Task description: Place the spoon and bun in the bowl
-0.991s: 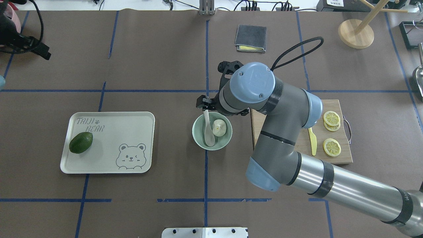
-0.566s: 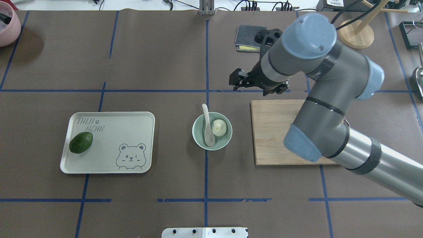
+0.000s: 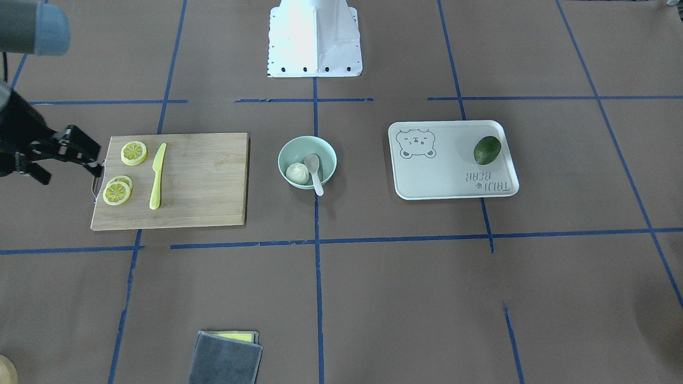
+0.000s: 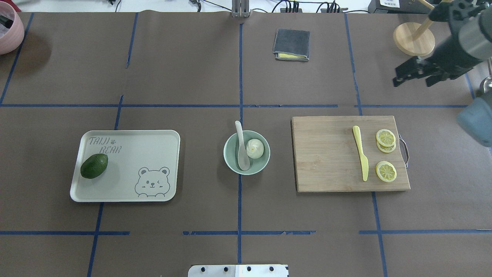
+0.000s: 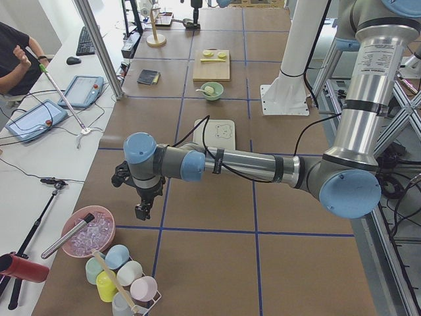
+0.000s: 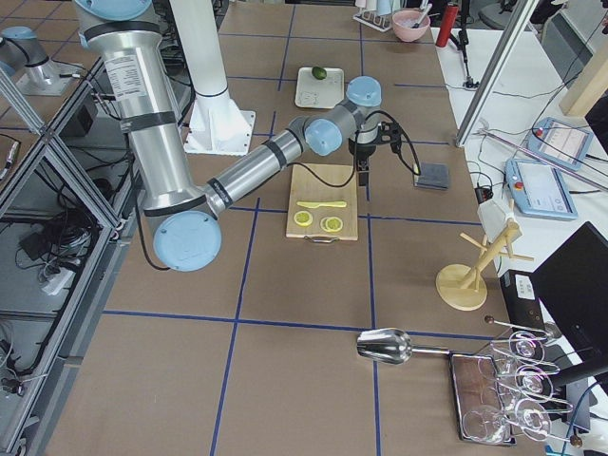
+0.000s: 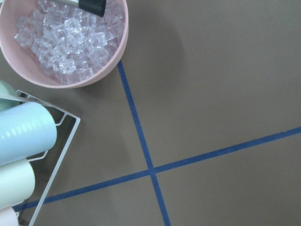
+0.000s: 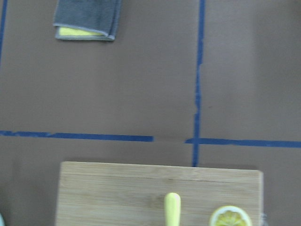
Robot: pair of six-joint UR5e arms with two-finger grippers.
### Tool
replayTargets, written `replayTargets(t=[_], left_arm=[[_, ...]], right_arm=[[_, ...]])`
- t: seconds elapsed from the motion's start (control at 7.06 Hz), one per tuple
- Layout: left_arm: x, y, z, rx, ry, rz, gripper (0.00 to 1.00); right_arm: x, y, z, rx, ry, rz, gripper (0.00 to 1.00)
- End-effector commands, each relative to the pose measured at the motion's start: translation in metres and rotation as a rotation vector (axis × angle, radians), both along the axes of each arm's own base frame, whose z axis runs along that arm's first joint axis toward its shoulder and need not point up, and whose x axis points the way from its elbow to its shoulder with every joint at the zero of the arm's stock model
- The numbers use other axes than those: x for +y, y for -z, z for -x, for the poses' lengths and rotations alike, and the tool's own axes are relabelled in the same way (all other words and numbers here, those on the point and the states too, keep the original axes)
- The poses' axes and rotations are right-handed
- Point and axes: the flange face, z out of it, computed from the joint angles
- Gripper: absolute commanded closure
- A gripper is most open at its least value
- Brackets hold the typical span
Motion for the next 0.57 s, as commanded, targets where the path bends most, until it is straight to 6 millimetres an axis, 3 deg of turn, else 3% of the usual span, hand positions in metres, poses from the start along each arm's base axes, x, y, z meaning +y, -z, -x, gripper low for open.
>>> replayTargets(t=[0.0, 0.14, 0.28, 0.42], left_arm=[[0.025, -0.03, 0.012, 0.004, -0.009, 0.09, 0.0], [0.028, -0.032, 0.013, 0.004, -0.007, 0.095, 0.0], [0.028, -0.033, 0.012, 0.004, -0.005, 0.098, 0.0], [0.028, -0.033, 0.013, 0.005, -0.004, 0.098, 0.0]], right_arm=[[0.009, -0.103, -0.107, 0.016, 0.07, -0.034, 0.0], [0.015, -0.146, -0.144, 0.026, 0.072, -0.024, 0.0], [0.017, -0.177, -0.168, 0.036, 0.068, -0.009, 0.0], [0.033, -0.212, -0.19, 0.038, 0.036, 0.043, 0.0]])
